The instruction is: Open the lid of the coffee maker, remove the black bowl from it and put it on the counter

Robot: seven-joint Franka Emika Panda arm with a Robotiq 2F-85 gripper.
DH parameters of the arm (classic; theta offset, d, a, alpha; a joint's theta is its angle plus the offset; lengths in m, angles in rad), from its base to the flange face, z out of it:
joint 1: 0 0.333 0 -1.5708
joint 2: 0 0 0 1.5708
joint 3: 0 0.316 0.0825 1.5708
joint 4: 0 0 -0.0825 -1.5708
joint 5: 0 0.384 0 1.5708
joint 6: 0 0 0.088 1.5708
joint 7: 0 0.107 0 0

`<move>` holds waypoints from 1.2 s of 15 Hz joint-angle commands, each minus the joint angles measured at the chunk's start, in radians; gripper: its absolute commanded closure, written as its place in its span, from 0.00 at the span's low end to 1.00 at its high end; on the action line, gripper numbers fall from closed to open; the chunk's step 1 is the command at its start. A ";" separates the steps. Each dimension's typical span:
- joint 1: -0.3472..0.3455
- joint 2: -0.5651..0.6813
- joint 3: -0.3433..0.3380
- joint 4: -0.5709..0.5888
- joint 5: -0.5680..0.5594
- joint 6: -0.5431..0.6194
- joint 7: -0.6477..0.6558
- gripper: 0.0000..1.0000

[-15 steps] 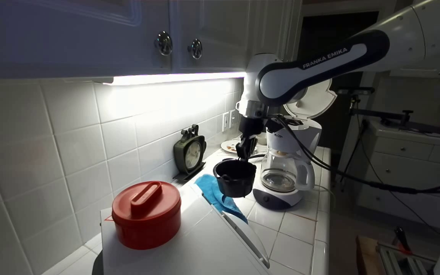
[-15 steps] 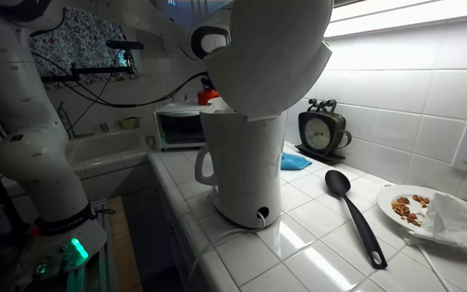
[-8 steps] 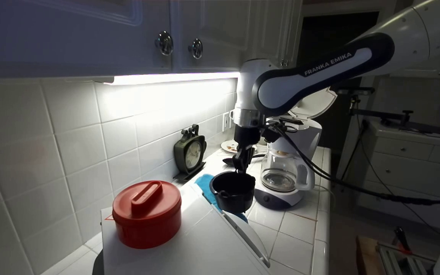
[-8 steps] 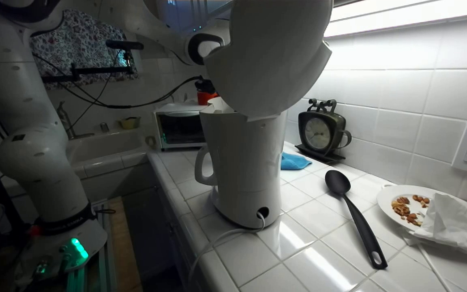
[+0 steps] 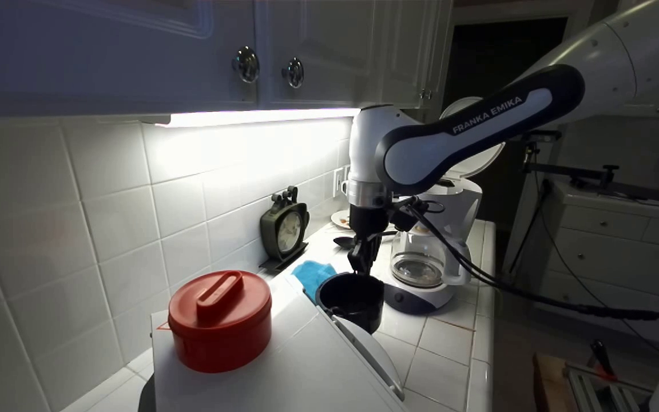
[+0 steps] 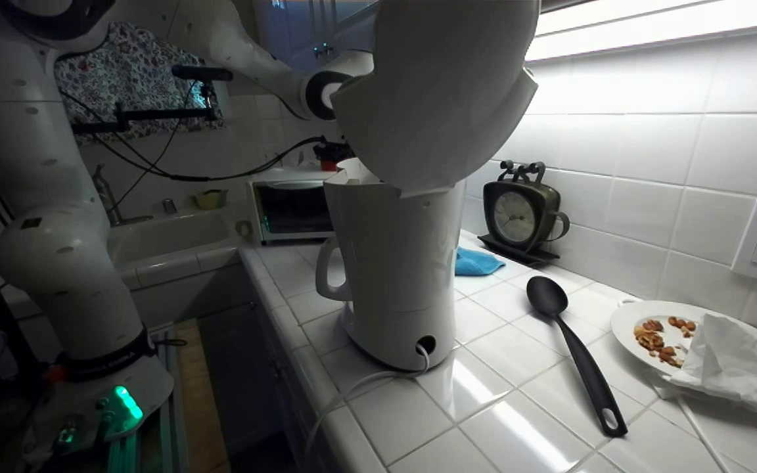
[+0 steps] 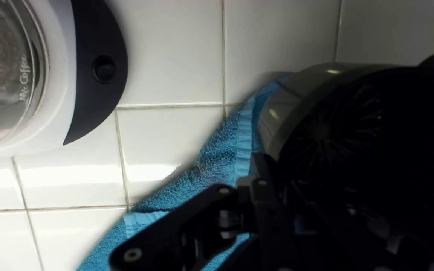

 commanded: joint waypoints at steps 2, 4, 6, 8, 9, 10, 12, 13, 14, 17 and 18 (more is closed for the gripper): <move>-0.003 0.006 -0.005 -0.039 -0.013 0.031 0.013 0.97; -0.003 0.003 -0.006 -0.049 -0.013 0.029 0.013 0.68; -0.003 -0.008 -0.006 -0.052 -0.020 0.027 0.018 0.55; -0.003 -0.020 -0.005 -0.055 -0.013 0.025 0.017 0.41; -0.003 -0.026 -0.005 -0.056 -0.012 0.022 0.014 0.34; -0.003 -0.037 -0.004 -0.057 -0.001 0.008 0.011 0.27; -0.001 -0.072 -0.003 -0.065 -0.010 -0.004 0.023 0.12; -0.001 -0.096 -0.003 -0.071 -0.018 -0.012 0.032 0.06; -0.002 -0.115 -0.003 -0.072 -0.018 -0.022 0.039 0.00; -0.004 -0.179 -0.003 -0.067 0.005 -0.068 0.062 0.00; -0.006 -0.201 -0.002 -0.068 0.000 -0.081 0.074 0.00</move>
